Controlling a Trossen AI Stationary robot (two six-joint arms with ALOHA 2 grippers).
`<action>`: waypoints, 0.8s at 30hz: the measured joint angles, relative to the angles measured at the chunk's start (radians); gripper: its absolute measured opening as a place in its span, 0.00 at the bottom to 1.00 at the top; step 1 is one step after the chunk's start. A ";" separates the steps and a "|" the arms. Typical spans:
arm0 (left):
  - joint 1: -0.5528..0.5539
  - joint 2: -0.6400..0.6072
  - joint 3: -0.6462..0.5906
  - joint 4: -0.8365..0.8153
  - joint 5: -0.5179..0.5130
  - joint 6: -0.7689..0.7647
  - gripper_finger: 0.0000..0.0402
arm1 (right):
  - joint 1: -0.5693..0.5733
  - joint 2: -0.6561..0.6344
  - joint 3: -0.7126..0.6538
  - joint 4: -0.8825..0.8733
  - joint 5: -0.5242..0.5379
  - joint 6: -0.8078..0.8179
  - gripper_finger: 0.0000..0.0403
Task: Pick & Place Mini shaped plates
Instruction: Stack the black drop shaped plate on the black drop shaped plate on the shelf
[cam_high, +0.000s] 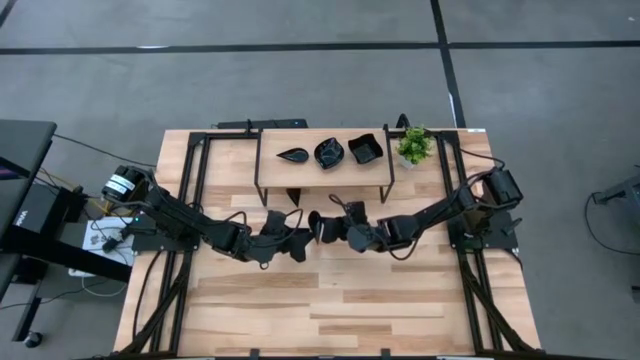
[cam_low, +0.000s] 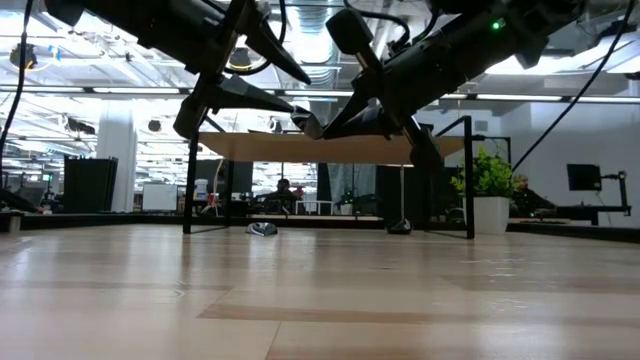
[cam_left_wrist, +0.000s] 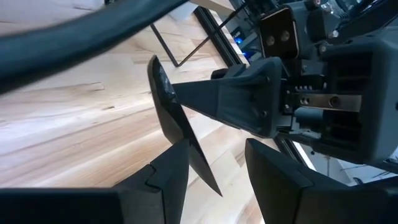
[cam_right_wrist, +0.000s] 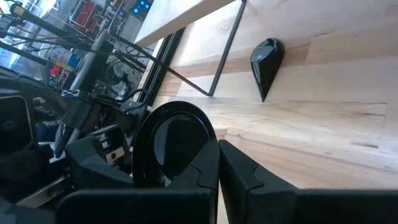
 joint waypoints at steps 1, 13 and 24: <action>0.000 0.000 0.000 -0.003 0.000 0.000 0.40 | 0.003 0.000 0.000 0.000 0.001 0.000 0.00; 0.000 0.000 0.000 -0.033 0.000 0.000 0.34 | 0.004 0.000 0.000 0.038 0.003 -0.036 0.00; 0.028 0.000 0.000 -0.033 0.000 0.000 0.34 | 0.017 0.000 0.000 0.038 0.006 -0.037 0.00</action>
